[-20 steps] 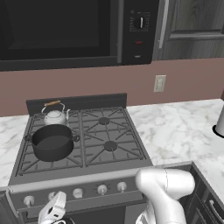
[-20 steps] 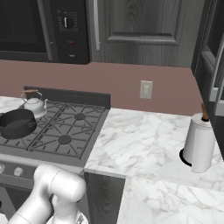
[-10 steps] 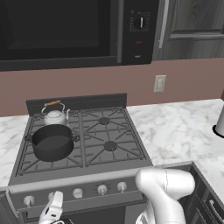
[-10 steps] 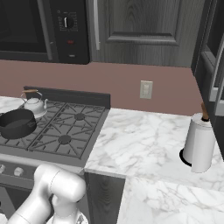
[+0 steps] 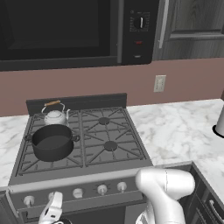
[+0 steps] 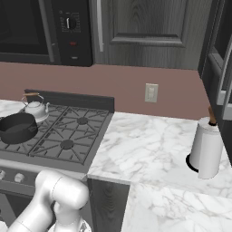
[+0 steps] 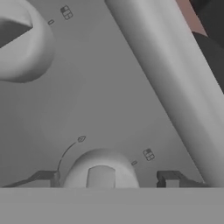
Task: Pick the kettle from the cabinet and place it on a stove burner. Then pick the pot from the counter and place it on another stove burner. Finally, turn both burners on.
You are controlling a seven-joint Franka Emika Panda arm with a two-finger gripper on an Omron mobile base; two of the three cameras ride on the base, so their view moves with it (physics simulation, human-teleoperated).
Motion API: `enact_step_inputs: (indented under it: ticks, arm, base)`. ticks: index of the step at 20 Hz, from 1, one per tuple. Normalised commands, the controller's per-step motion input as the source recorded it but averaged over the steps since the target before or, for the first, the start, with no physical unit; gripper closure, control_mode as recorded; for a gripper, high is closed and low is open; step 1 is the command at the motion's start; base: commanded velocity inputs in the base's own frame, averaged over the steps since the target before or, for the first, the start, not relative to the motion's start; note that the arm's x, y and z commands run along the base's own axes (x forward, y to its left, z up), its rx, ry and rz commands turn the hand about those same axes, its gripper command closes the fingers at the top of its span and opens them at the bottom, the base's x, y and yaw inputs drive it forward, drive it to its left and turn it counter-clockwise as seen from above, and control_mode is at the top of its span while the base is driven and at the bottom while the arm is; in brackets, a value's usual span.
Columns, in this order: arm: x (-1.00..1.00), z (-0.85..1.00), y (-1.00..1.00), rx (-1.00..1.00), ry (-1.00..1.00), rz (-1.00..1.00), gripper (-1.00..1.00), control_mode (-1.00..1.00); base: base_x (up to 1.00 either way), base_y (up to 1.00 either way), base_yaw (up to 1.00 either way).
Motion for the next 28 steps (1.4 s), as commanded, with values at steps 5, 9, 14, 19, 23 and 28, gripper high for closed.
enact_step_inputs:
  ticks: [5,9,14,19,23,28]
  arm:
    - [-0.2,0.01,0.0,0.01,0.0,0.0,-1.0,-1.0]
    - [-0.33,0.02,0.02,0.0,0.0,0.02,-1.0,-1.0]
    - [-0.31,0.04,0.14,0.0,0.0,0.07,-1.0,-1.0]
    - [-0.39,0.16,0.06,0.04,0.0,0.12,-1.0,-1.0]
    - [-0.55,0.12,0.0,0.12,0.0,0.19,-1.0,-1.0]
    - [-0.44,0.05,0.0,0.2,0.0,0.21,-1.0,-1.0]
  base:
    - [0.0,0.0,0.0]
    - [0.0,0.0,0.0]
    - [0.0,0.0,0.0]
    - [0.0,0.0,0.0]
    - [0.0,0.0,0.0]
    - [0.0,0.0,0.0]
